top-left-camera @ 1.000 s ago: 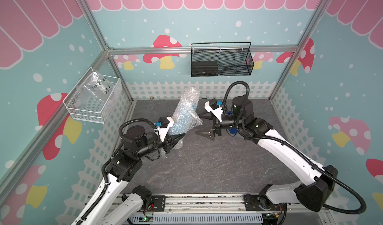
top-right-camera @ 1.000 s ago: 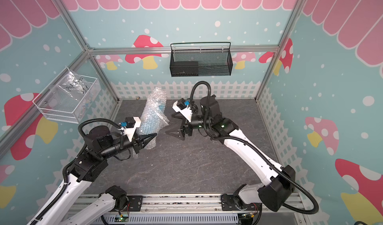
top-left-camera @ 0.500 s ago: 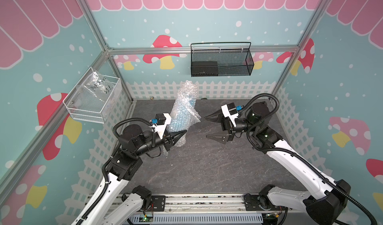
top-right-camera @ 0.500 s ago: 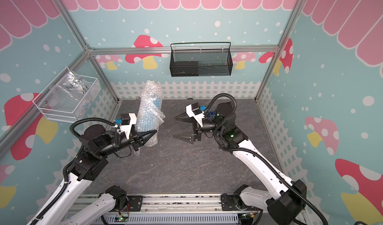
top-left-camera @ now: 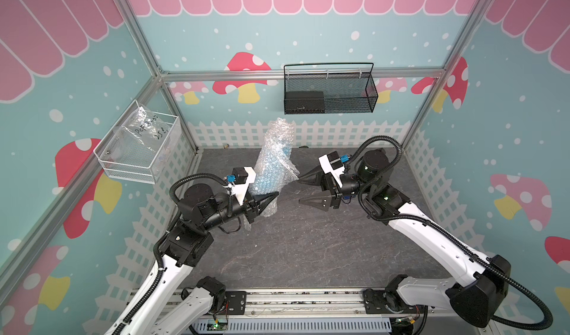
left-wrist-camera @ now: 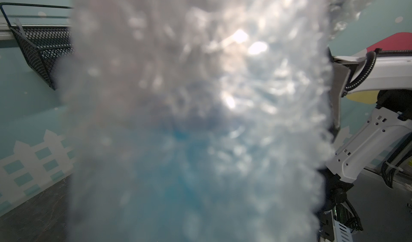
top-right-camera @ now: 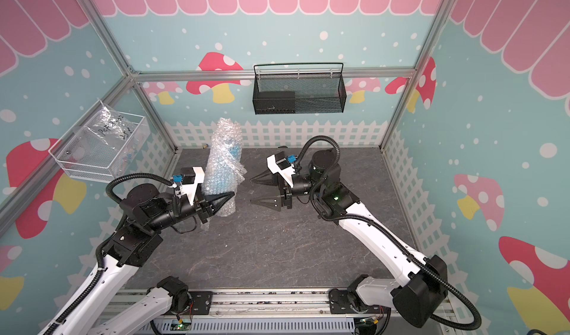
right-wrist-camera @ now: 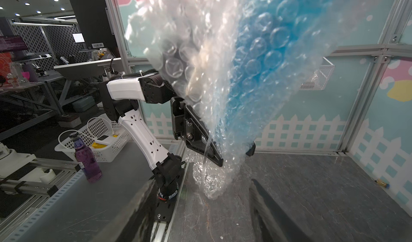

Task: Wrap wine bottles in bubble wrap
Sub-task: Stick the tape on the bubble wrap.

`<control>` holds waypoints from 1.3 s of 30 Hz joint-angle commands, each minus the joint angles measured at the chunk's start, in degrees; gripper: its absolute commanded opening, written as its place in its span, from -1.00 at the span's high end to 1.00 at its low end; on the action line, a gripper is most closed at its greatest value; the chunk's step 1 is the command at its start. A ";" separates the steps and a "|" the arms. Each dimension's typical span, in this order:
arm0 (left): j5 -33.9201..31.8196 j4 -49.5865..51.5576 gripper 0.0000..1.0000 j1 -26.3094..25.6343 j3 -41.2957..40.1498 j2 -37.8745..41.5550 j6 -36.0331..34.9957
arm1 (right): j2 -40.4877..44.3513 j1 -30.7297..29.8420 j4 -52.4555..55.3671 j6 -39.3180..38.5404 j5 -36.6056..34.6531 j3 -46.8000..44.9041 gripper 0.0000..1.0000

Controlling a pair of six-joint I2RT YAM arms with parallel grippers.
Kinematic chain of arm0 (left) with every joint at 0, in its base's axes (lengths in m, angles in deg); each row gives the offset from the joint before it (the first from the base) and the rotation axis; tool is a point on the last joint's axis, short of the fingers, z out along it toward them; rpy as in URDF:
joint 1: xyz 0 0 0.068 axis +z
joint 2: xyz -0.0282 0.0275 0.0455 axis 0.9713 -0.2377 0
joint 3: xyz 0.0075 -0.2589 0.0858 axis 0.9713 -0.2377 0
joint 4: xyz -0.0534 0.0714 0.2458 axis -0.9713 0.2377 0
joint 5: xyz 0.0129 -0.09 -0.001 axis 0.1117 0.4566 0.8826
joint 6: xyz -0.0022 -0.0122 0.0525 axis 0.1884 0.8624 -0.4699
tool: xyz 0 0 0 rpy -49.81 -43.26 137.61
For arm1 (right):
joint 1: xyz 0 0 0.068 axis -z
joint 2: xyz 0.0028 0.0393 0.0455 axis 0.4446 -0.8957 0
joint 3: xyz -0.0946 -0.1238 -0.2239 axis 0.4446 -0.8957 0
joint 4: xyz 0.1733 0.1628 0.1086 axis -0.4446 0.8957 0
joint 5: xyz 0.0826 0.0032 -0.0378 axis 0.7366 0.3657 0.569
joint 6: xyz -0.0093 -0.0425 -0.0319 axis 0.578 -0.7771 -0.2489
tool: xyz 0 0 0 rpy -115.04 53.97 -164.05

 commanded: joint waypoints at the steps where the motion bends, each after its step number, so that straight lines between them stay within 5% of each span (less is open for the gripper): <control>1: 0.01 -7.97 1.00 0.08 2.46 1.00 0.21 | -1.35 -0.60 -0.94 0.64 0.59 2.46 -0.06; 14: 0.61 -8.17 1.00 0.08 2.18 1.78 -0.19 | -4.15 -0.79 8.45 -5.01 -3.37 6.64 0.99; 27: 9.84 -8.31 1.00 0.08 2.45 2.57 2.13 | -4.83 -0.71 13.86 -8.91 -8.47 7.93 1.00; 39: 22.43 -18.73 1.00 0.08 1.04 -0.24 12.51 | -6.47 -0.66 12.48 -8.33 -7.09 9.01 1.00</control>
